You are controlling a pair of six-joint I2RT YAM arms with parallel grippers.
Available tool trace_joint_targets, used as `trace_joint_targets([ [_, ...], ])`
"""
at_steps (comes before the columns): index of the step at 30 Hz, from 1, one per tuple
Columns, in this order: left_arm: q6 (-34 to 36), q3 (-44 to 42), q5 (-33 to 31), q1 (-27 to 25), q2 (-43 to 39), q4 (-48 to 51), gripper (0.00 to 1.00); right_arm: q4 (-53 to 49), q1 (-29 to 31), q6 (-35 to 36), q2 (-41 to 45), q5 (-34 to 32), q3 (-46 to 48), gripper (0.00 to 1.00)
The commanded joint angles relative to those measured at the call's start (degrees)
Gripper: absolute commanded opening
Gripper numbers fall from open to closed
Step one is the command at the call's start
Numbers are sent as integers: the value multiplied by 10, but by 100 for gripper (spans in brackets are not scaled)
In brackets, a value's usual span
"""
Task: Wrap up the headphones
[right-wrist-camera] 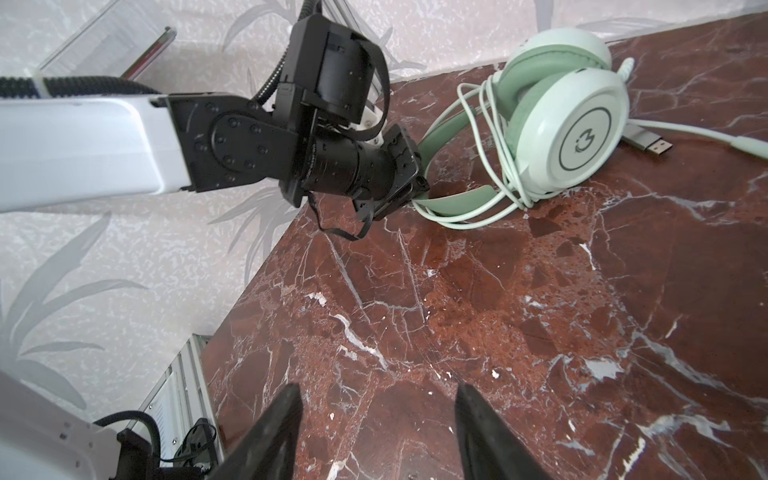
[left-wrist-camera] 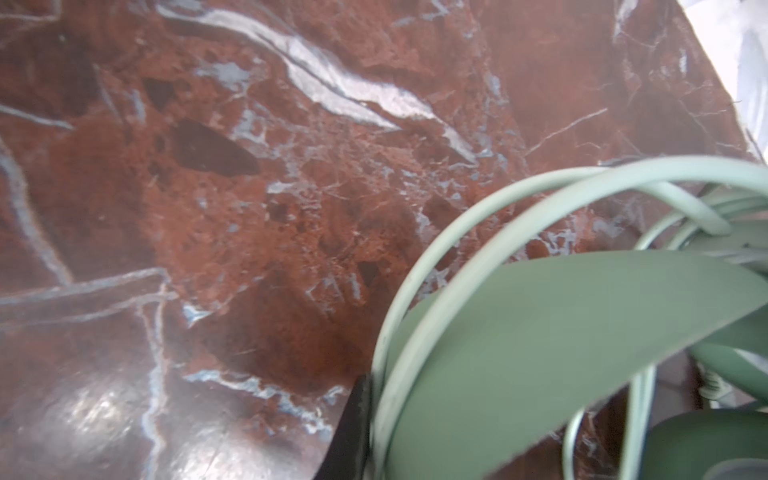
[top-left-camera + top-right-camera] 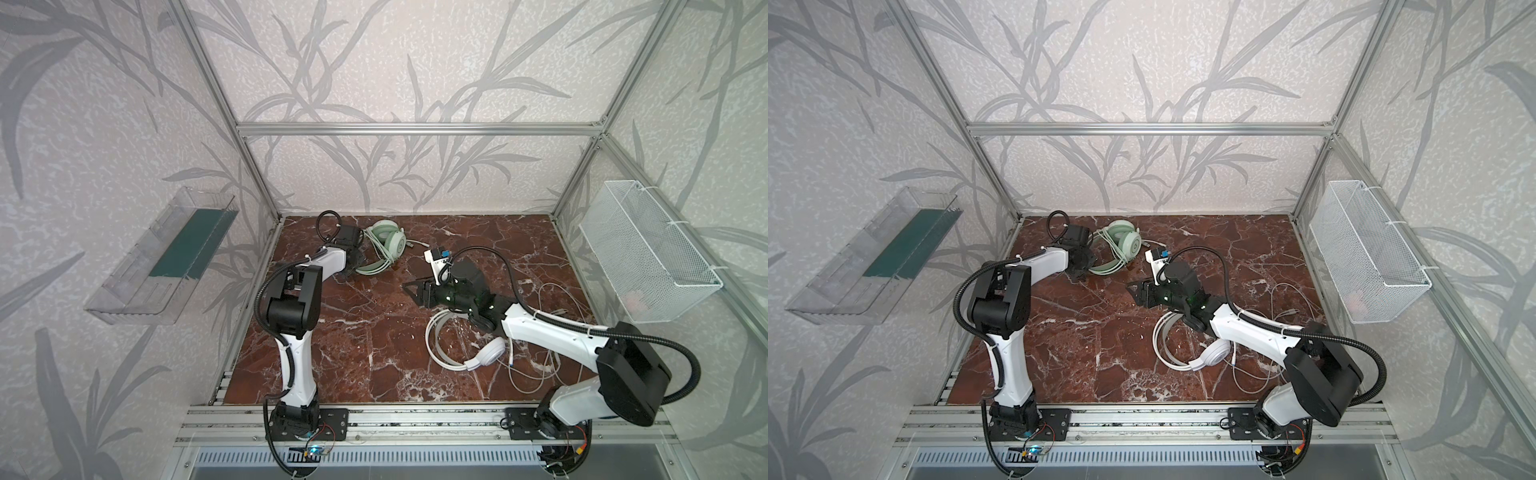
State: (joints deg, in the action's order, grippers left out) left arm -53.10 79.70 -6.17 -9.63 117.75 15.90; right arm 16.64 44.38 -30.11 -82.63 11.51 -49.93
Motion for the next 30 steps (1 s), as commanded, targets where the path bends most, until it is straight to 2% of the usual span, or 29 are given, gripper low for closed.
trace_joint_targets([
  [1, -11, 20, 16, 1, -7, -17, 19, -43, 9, 42, 35, -35, 21, 61],
  [4, -13, 15, 22, 1, -11, -20, 29, -58, 11, 48, 64, -47, 40, 61],
  [7, -21, 2, 30, 1, -21, -21, 32, -71, 11, 54, 93, -59, 54, 62],
  [8, -24, -6, 32, 1, -28, -26, 39, -77, 11, 55, 102, -63, 59, 63],
  [10, -31, -22, 37, 1, -42, -30, 40, -87, 12, 60, 118, -67, 63, 63],
  [12, -35, -37, 41, 1, -59, -35, 46, -98, 12, 63, 133, -73, 67, 63],
  [25, -82, -120, 76, 0, -202, 3, 47, -163, 13, 81, 226, -120, 82, 76],
  [30, -82, -162, 103, -9, -282, 38, 47, -190, 13, 100, 262, -141, 83, 89],
])
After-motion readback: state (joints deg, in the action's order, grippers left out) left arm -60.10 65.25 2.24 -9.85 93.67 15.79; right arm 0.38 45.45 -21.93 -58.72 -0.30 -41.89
